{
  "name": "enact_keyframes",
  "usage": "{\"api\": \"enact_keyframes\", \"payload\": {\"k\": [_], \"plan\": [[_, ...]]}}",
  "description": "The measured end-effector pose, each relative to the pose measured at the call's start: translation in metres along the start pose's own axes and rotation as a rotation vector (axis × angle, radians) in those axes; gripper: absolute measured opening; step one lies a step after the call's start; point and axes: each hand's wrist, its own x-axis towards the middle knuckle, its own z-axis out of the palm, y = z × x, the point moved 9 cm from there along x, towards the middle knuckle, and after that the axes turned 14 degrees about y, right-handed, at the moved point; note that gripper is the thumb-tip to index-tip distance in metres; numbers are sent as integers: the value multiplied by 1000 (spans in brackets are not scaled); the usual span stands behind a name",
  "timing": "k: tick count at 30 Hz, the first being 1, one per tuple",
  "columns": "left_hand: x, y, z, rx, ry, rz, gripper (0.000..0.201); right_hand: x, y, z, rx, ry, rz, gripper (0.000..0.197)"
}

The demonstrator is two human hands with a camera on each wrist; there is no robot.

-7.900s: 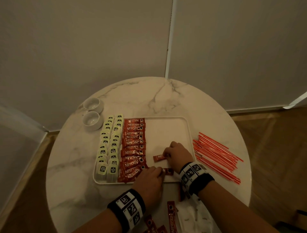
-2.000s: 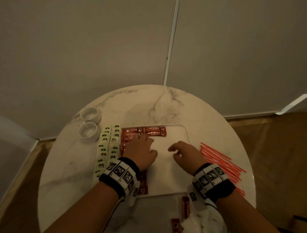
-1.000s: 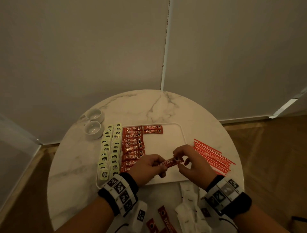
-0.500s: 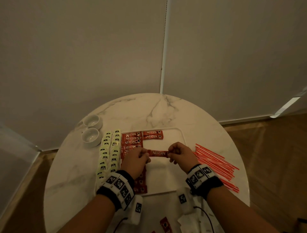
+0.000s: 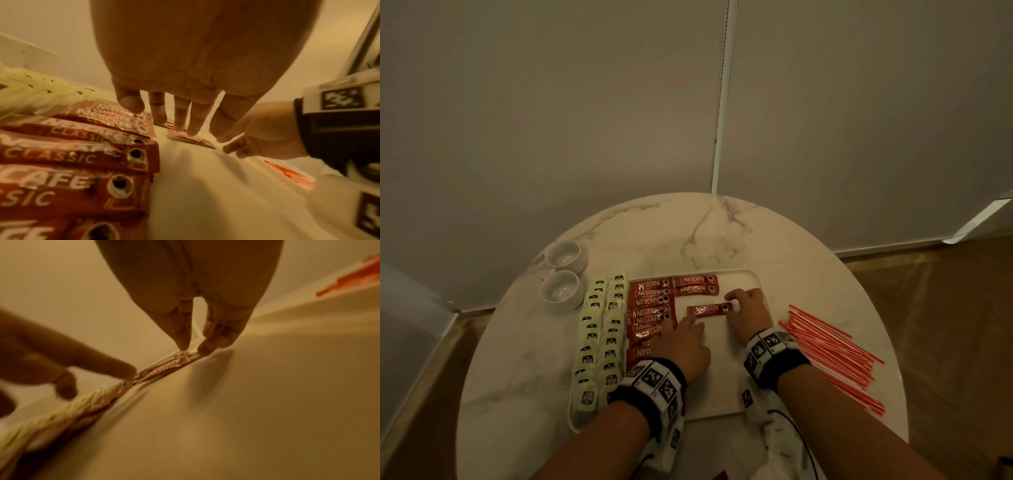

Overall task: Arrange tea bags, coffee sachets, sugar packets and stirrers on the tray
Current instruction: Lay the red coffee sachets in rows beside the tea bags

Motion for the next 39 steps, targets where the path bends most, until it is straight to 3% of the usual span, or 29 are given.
{"api": "enact_keyframes", "payload": {"k": [3,9,31,36,39], "plan": [[7,4,-1,8,28,-3,56,-9,-4,2,-89,0,-112,29],[16,0,6,13,-40,-52,63,-21,-19,21,-260,-161,-263,46],[28,-7,5,-65,-126,-108,72,-11,-35,34,-324,-238,-297,54],[26,-4,-2,-78,-81,-97,72,-11,-31,29,-203,-212,-246,58],[19,-3,-15,-119,14,-79,68,-12,-28,11,-62,-141,-212,50]]}}
